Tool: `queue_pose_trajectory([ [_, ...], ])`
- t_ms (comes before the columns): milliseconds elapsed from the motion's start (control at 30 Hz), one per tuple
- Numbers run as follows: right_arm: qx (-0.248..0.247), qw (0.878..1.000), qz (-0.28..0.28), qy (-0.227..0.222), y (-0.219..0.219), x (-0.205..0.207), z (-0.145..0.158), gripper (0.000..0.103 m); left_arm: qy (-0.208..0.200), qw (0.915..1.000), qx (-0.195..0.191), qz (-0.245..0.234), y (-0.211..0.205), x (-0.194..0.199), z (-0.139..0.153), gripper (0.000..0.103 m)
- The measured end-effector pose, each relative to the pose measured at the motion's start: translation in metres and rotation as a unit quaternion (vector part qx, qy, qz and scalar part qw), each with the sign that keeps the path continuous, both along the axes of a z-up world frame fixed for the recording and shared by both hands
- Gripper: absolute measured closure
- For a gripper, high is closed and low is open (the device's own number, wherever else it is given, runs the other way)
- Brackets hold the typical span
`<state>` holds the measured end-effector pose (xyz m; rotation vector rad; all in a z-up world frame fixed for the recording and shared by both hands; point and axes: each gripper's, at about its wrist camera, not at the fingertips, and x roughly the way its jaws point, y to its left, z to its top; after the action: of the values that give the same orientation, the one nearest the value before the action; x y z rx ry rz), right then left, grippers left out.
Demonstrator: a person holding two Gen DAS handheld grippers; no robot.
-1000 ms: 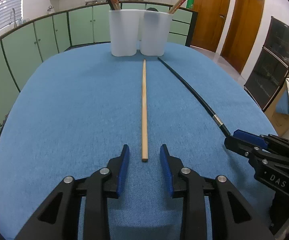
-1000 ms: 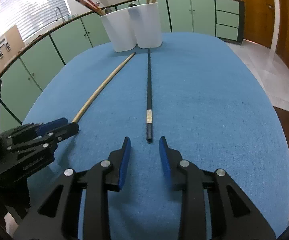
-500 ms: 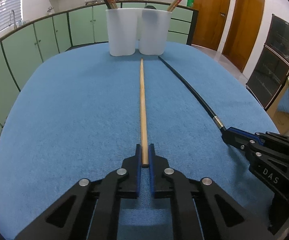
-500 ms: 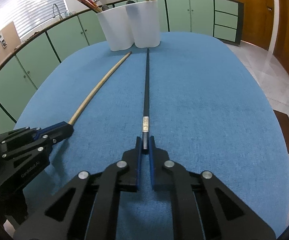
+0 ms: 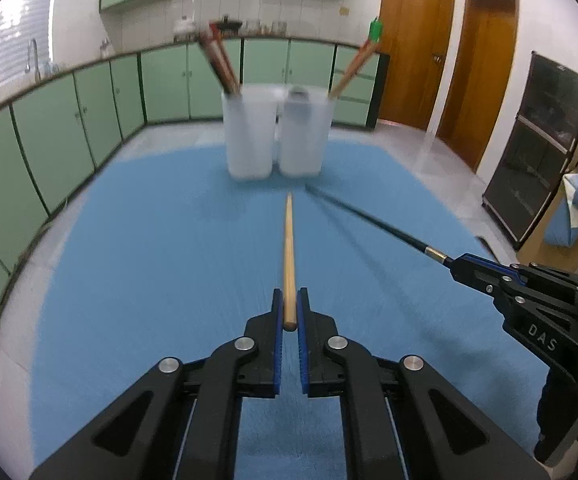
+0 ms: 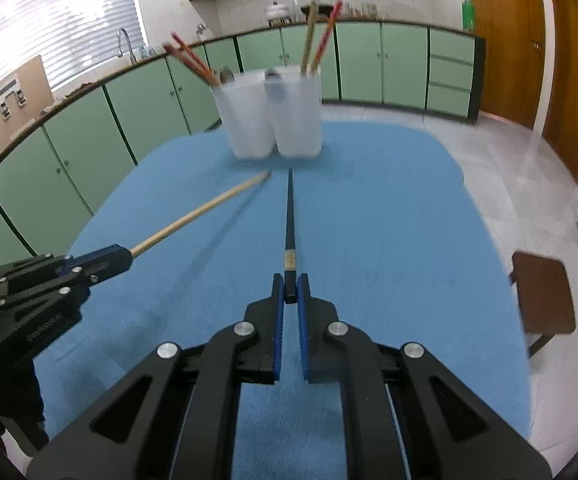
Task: Organize utensils
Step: 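Carry the black chopstick to the holder with the right tool while the left carries the wooden one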
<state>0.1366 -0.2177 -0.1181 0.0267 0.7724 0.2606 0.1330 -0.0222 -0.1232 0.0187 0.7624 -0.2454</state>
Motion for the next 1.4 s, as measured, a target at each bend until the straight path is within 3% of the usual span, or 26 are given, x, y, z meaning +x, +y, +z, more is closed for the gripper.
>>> queue_pose_trajectory([
  [467,0.02,0.995,0.028,-0.09,-0.005,0.022,0.108,0.097,-0.103,0.9944,-0.016,-0.019,0.01,0.013,0.097,0.097],
  [933,0.048,0.992,0.069,-0.096,0.006,0.062,0.165,0.097,-0.124,0.99,-0.026,-0.063,-0.004,0.032,0.131,0.097],
  [1200,0.048,0.986,0.058,-0.149,0.007,0.107,0.222,0.097,-0.182,0.9809,-0.021,-0.064,-0.007,0.064,0.179,0.097],
  [1400,0.045,0.981,0.034,-0.187,0.008,0.159,0.254,0.097,-0.223,0.9736,-0.019,-0.047,-0.007,0.109,0.216,0.097],
])
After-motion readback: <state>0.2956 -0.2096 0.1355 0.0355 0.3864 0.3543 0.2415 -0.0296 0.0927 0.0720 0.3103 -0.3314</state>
